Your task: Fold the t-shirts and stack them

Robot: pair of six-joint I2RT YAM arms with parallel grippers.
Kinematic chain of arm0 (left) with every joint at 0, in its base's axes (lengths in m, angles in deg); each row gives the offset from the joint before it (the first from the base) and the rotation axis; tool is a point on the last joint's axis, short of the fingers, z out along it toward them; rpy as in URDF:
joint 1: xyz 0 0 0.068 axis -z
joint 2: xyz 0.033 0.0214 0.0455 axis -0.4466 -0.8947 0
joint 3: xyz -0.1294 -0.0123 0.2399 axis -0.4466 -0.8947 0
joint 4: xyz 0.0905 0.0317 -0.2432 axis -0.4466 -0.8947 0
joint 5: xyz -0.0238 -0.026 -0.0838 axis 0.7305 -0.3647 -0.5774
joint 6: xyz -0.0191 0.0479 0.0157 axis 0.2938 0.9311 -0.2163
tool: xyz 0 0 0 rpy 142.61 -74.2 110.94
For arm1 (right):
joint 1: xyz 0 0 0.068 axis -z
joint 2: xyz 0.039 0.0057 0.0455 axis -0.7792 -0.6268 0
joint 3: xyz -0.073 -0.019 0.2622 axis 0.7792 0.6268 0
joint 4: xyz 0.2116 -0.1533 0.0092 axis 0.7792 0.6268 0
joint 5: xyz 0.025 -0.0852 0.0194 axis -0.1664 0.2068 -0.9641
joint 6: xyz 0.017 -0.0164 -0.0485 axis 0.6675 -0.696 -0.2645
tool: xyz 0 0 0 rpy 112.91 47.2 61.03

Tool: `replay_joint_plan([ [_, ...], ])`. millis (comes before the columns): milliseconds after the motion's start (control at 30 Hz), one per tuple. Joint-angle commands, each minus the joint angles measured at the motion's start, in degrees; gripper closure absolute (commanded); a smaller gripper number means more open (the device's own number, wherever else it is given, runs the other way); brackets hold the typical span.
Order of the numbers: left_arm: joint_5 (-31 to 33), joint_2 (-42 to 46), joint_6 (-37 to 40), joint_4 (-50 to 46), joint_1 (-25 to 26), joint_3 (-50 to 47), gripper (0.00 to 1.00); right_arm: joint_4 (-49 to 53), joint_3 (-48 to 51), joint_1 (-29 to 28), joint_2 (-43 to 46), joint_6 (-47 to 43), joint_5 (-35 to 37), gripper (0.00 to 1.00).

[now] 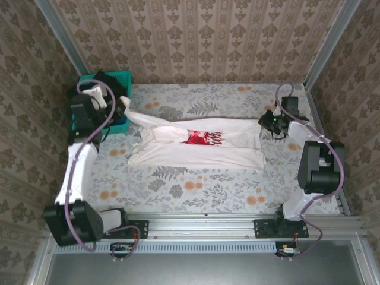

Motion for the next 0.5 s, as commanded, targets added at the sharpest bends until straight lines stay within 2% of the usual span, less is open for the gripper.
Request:
replay_joint_plan([
  [0,2.6,3.0,1.4,-1.9,-0.4,-6.7,1.0,-0.4,3.2,0.3,1.1,3.2,-0.9,0.91],
  [67,2.7,3.8,2.2,-3.8,-0.5,-8.6,1.0,-0.1,4.8,0.3,1.4,3.0,-0.5,0.88],
  [167,2.5,4.5,3.0,-5.3,-0.4,-11.7,1.0,0.4,7.1,0.4,2.5,2.9,0.0,0.89],
  [467,5.7,6.1,3.3,-5.2,-0.7,-18.2,1.0,1.1,11.6,0.3,3.7,1.9,0.7,0.86],
])
